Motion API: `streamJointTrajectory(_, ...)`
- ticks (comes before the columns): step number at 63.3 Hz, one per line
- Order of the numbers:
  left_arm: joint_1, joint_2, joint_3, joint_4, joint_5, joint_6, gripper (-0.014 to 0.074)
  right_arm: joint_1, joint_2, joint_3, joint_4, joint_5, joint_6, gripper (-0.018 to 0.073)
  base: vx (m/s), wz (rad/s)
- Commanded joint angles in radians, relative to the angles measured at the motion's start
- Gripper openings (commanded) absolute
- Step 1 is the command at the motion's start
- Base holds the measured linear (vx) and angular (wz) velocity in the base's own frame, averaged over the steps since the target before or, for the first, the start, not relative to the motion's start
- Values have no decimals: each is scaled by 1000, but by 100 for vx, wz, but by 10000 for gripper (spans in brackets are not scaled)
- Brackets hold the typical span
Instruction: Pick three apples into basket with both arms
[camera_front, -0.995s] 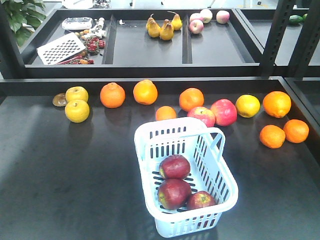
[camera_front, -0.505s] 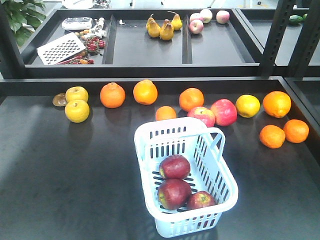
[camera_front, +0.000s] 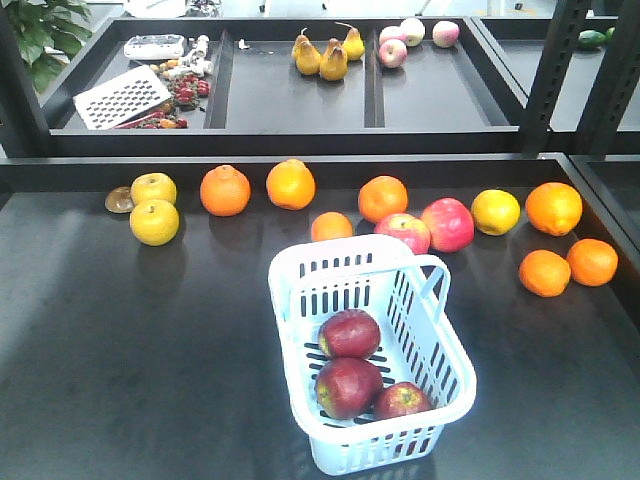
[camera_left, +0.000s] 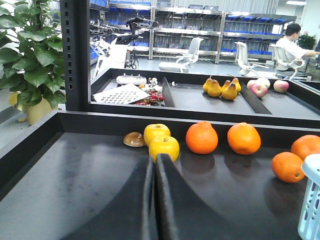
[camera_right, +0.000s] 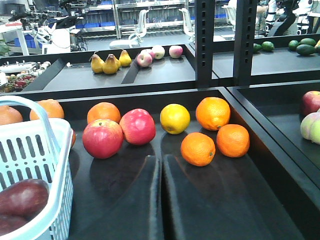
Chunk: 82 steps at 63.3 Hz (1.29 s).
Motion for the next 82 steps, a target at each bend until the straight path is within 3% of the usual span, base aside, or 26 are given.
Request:
streamJointTrajectory(1,3,-16,9,-2,-68,-8,-6,-6,-13,14,-11,-78,0,-5,0,0)
streamJointTrajectory(82,3,-16,9,-2,-68,-8,-6,-6,-13,14,-11,-78,0,-5,0,0)
